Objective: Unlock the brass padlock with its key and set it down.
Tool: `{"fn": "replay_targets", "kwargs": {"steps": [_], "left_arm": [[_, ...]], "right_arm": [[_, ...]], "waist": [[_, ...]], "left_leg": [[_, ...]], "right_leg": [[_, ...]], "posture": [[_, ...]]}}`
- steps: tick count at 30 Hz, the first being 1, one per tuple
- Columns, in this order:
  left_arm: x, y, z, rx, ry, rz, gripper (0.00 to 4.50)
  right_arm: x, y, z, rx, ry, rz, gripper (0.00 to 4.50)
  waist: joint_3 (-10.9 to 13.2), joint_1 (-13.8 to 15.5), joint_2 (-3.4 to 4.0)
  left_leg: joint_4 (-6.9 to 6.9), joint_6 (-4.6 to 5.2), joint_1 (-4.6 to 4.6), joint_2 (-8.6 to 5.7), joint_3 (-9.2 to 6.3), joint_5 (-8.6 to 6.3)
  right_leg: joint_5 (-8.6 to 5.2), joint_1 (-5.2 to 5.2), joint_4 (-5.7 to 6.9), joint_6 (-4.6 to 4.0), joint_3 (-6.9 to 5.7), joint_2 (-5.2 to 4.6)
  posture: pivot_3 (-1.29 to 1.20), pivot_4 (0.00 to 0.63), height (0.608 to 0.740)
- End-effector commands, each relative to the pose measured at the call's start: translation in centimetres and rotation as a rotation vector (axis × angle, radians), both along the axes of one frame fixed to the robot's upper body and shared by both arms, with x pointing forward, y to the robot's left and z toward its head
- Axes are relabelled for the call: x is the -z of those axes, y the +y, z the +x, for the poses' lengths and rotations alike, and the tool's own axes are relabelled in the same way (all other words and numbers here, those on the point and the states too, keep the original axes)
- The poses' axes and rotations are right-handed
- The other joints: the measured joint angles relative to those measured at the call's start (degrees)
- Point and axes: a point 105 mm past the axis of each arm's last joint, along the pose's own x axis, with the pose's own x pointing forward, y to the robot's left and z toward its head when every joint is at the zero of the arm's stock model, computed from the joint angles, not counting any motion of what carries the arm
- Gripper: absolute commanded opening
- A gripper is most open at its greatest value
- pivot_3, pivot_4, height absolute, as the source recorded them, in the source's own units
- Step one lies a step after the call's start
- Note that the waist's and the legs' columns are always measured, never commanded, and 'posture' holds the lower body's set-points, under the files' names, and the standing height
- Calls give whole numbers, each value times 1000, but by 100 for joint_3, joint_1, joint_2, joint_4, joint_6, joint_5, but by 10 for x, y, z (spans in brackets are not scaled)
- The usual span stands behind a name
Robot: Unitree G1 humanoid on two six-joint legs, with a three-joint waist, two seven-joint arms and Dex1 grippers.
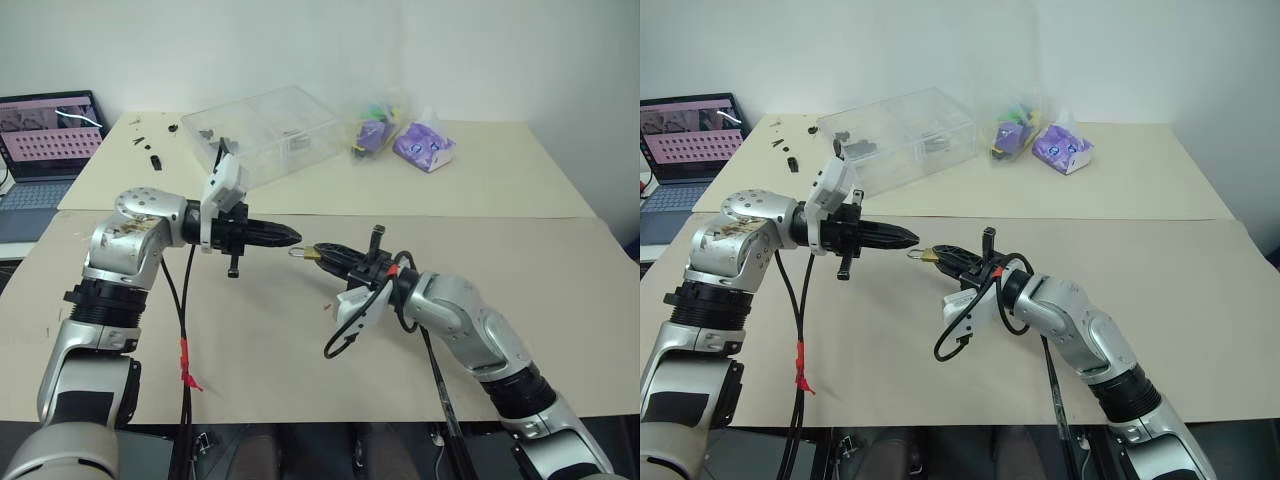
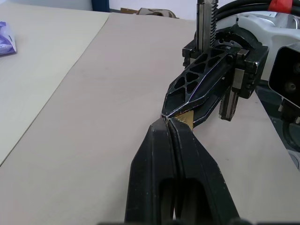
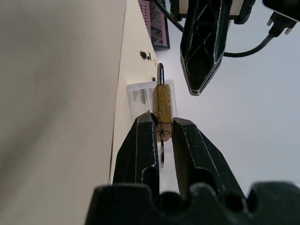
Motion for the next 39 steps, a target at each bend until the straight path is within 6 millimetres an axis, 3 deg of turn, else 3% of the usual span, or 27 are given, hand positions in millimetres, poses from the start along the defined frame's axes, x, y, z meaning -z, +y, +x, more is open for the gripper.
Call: {"fn": "replay_targets", "kwargs": {"steps": [1, 14, 32, 39], "left_arm": [[-12, 0, 0, 8, -52, 5, 73], [-12, 0, 0, 7, -53, -2, 73], [-14, -2, -2, 5, -54, -13, 73], [-14, -2, 0, 1, -57, -10, 73]], "right_arm": [[-28, 0, -7, -23, -115, 48, 107], [-45, 0, -10, -34, -199, 74, 107], [-31, -10, 22, 100, -92, 87, 107], [-45, -3, 11, 42, -118, 129, 107]], "waist": [[0, 1, 0], [0, -1, 0], [0, -2, 0], [0, -5, 0]], "left_leg": [[0, 0, 0, 0, 0, 0], [0, 0, 0, 0, 0, 0], [0, 0, 0, 0, 0, 0], [0, 0, 0, 0, 0, 0]], "right_leg": [[0, 0, 0, 0, 0, 0], [-1, 0, 0, -1, 0, 0], [0, 0, 0, -1, 0, 0], [0, 0, 0, 0, 0, 0]], "posture": [[0, 150, 726], [0, 150, 726], [0, 150, 726], [0, 150, 726]]}}
